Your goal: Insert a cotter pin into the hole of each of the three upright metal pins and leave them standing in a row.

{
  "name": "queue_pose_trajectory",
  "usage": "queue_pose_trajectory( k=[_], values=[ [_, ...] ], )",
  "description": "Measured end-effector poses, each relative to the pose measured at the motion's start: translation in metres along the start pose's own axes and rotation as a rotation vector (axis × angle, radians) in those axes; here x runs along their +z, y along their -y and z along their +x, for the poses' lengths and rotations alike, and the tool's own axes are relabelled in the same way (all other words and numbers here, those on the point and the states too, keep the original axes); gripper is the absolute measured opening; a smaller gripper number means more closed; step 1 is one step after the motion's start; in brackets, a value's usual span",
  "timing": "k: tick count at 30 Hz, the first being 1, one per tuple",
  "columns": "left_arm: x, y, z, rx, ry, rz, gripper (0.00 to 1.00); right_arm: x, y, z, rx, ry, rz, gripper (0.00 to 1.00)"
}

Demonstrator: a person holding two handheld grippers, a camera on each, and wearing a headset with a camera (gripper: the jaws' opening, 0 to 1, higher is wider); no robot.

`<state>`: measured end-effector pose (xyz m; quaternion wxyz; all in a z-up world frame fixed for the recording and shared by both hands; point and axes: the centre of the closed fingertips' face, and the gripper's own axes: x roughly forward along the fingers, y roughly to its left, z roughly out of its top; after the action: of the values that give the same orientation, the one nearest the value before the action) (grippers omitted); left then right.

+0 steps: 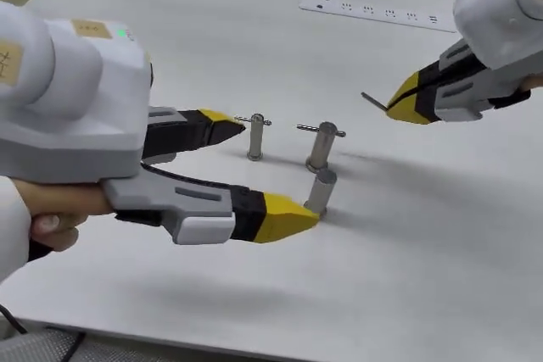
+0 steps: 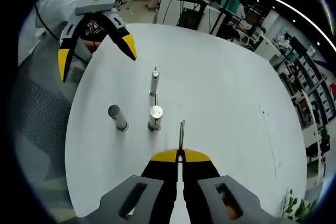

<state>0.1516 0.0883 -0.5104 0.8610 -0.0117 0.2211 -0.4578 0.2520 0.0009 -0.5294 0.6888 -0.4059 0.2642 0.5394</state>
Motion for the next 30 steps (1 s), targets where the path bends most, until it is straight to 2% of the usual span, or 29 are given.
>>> queue_pose_trajectory(
  k=[5,11,16,20,23,26,30],
  values=[
    [0.007,0.002,0.004,-0.002,0.009,0.000,0.71,0.009,-0.010,-0.012,-0.062,0.045,-0.037,0.00],
    [0.013,0.000,0.011,-0.008,0.018,-0.017,0.66,0.013,-0.023,-0.018,-0.096,0.083,-0.046,0.00],
    [0.023,0.003,0.018,-0.020,0.049,-0.046,0.61,0.020,-0.035,-0.023,-0.125,0.119,-0.035,0.00],
    [0.028,0.003,0.023,-0.031,0.069,-0.087,0.54,0.024,-0.045,-0.027,-0.134,0.134,-0.040,0.00],
    [0.035,0.002,0.028,-0.032,0.097,-0.168,0.50,0.027,-0.052,-0.029,-0.140,0.140,-0.052,0.00],
    [0.041,0.001,0.031,-0.040,0.117,-0.182,0.44,0.030,-0.057,-0.030,-0.142,0.143,-0.067,0.00],
    [0.043,0.002,0.035,-0.054,0.112,-0.207,0.35,0.032,-0.062,-0.031,-0.151,0.136,-0.104,0.00]
  ],
)
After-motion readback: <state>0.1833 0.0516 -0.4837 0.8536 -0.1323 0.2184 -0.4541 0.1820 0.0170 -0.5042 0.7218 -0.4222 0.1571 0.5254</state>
